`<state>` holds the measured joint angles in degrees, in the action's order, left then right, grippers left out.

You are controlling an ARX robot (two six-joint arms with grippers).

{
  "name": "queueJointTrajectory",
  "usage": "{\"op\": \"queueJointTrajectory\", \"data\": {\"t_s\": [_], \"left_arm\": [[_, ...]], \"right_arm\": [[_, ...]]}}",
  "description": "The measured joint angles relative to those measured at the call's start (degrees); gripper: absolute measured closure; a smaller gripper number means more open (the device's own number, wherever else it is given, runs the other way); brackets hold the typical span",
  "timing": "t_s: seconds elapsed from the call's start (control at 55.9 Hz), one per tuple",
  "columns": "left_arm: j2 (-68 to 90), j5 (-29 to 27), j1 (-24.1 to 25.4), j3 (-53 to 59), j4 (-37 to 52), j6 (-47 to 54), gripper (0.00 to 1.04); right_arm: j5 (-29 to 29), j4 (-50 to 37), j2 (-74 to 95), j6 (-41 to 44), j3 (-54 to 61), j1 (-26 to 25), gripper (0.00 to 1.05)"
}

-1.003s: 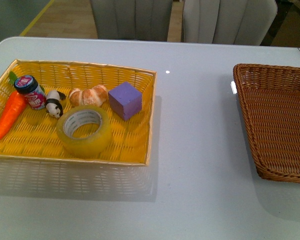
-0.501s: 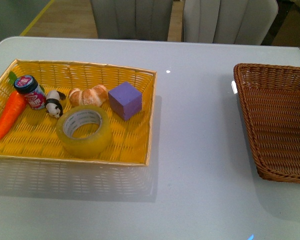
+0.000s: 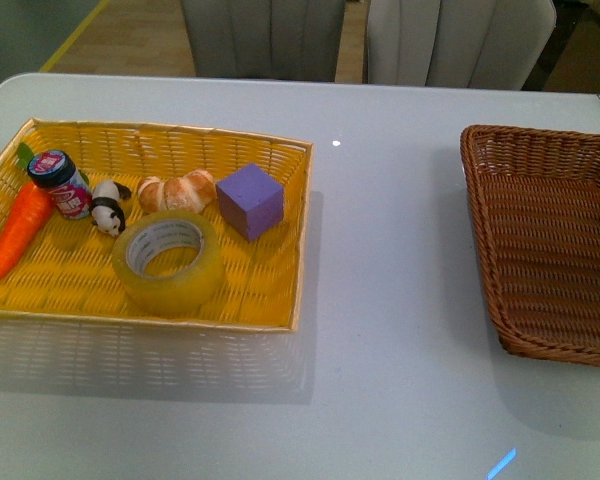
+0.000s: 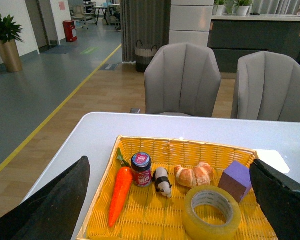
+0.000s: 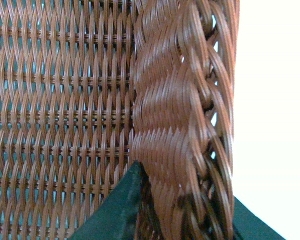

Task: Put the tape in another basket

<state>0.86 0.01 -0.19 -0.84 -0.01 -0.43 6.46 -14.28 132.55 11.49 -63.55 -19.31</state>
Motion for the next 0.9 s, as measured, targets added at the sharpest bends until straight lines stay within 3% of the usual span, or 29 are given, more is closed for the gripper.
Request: {"op": "queueJointTrajectory", "data": {"t_s": [0.179,0.591,0.895], "left_arm": [[0.0,0.0,0.0,0.0,0.0,0.0,0.09],[0.0,0.0,0.0,0.0,0.0,-0.02,0.09],[0.0,0.0,0.0,0.0,0.0,0.0,0.09]], "right_arm": [[1.86,-1.18,-2.29,-4.11,3.52,3.26,1.01],[1.68,-2.91,-3.74,-12.37,8.09,15.04,1.01],[0.37,-3.41,-3.85,-15.61,8.83,20.68,1.01]]}}
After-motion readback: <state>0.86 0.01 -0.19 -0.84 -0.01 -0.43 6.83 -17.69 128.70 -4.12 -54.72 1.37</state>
